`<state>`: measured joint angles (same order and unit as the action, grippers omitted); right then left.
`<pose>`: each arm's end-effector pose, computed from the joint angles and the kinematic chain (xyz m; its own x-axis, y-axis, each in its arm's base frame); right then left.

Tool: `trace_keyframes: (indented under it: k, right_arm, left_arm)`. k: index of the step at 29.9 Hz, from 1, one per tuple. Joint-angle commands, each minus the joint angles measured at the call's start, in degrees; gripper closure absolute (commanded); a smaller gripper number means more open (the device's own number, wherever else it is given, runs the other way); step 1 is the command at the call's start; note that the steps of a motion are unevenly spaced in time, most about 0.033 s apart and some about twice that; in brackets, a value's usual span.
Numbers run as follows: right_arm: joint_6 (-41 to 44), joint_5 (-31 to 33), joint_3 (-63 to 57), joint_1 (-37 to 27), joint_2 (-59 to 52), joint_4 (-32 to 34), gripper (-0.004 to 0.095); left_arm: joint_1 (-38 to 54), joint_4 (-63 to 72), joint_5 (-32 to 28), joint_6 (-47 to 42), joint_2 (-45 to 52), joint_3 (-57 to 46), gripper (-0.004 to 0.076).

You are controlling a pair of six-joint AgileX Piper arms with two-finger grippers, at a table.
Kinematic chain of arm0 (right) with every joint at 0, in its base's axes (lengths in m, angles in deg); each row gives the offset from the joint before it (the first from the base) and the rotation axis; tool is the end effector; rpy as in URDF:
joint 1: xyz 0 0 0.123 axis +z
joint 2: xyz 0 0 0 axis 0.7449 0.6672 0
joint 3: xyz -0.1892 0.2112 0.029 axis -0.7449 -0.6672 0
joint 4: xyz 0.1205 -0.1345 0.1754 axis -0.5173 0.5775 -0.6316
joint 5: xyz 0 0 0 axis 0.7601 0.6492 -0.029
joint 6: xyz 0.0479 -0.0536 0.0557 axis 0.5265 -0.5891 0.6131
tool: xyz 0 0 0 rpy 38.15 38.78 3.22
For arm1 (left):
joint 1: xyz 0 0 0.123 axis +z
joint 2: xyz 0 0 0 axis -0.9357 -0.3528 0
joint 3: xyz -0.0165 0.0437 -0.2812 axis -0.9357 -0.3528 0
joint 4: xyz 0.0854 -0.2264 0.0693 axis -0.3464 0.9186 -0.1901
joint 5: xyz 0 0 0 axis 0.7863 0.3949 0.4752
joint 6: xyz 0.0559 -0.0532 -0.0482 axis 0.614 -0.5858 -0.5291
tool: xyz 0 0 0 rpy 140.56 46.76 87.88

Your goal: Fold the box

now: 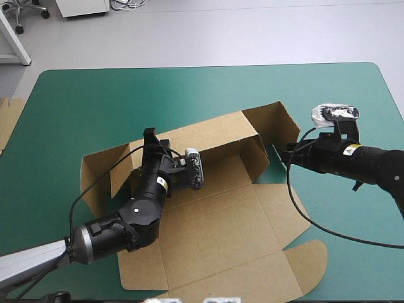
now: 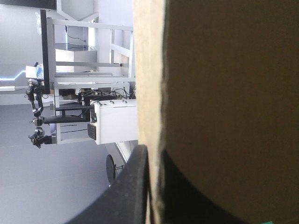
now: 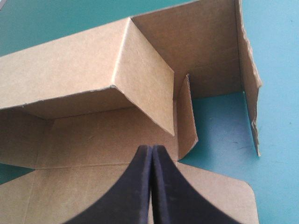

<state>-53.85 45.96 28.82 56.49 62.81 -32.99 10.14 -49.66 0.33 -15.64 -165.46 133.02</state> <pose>0.2033 0.0645 0.3813 -0.6590 0.0312 -0.7515 -0.3424 0.8772 0.3367 0.1946 -0.1932 0.3014 0.0335 0.9892 -0.1424 0.3848 0.1187 0.9153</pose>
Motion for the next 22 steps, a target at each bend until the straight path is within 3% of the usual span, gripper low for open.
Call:
trace_keyframes:
  k: [1, 10, 13, 17, 22]
  right_arm:
    - [-0.9, -1.5, 5.2, -0.3, 0.5, -1.5, 0.0927]
    - [-1.4, 6.3, 21.4, -4.4, 13.9, -4.2, 0.0927]
    - [-2.9, 9.4, 27.1, -9.0, 19.0, -9.2, 0.0927]
    - [-5.7, 15.0, 34.6, -14.8, 27.5, -20.4, 0.0927]
    - [-4.2, 20.1, 43.4, -15.4, 36.4, -21.7, 0.0925]
  left_arm:
    - [-0.5, -1.8, 1.3, -1.2, 1.3, 1.2, 0.0734]
    - [-0.5, -2.4, 0.6, -2.1, 1.3, -1.7, 0.0734]
    - [-0.5, -2.4, 0.4, -3.1, 1.3, -1.8, 0.0734]
    - [-0.5, -3.2, 0.3, -3.9, 1.3, -1.8, 0.0734]
    - [-0.5, -3.2, 0.2, -3.9, 1.3, -1.8, 0.0734]
